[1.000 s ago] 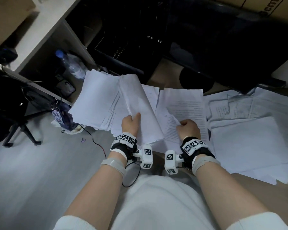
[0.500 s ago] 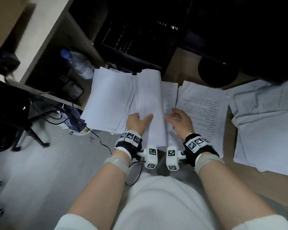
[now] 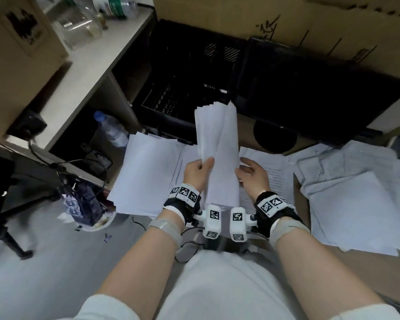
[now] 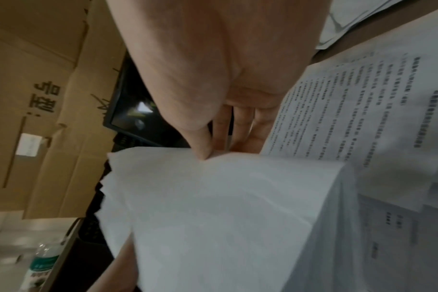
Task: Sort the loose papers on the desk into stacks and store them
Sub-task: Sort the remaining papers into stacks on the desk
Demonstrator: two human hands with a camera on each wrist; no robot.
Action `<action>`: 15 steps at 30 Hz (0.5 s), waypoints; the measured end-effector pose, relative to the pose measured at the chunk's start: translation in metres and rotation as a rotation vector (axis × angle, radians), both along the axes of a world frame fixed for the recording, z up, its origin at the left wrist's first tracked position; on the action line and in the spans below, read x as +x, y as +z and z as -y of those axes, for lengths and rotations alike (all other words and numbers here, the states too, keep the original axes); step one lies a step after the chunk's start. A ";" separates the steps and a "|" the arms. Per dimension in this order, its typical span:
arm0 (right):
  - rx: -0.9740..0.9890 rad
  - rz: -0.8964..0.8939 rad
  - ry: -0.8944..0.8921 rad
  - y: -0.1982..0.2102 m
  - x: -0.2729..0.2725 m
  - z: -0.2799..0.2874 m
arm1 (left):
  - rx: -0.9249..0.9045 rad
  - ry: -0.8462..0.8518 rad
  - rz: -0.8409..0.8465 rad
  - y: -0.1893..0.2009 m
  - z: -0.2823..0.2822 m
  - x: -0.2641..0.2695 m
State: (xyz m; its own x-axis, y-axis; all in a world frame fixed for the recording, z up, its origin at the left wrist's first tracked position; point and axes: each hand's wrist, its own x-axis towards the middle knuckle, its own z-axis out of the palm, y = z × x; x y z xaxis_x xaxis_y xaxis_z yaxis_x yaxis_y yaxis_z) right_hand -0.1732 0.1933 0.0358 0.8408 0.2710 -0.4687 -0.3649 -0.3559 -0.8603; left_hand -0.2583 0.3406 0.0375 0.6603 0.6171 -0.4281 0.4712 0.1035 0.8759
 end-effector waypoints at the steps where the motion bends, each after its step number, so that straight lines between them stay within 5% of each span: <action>1: -0.004 0.020 -0.013 0.003 -0.001 -0.003 | 0.008 0.000 0.005 -0.001 -0.002 0.000; 10: 0.038 -0.058 0.095 0.043 -0.010 0.000 | 0.099 -0.014 -0.037 0.006 -0.004 -0.007; 15: -0.049 0.027 0.058 0.032 -0.011 0.018 | -0.100 -0.134 -0.049 0.005 0.013 -0.008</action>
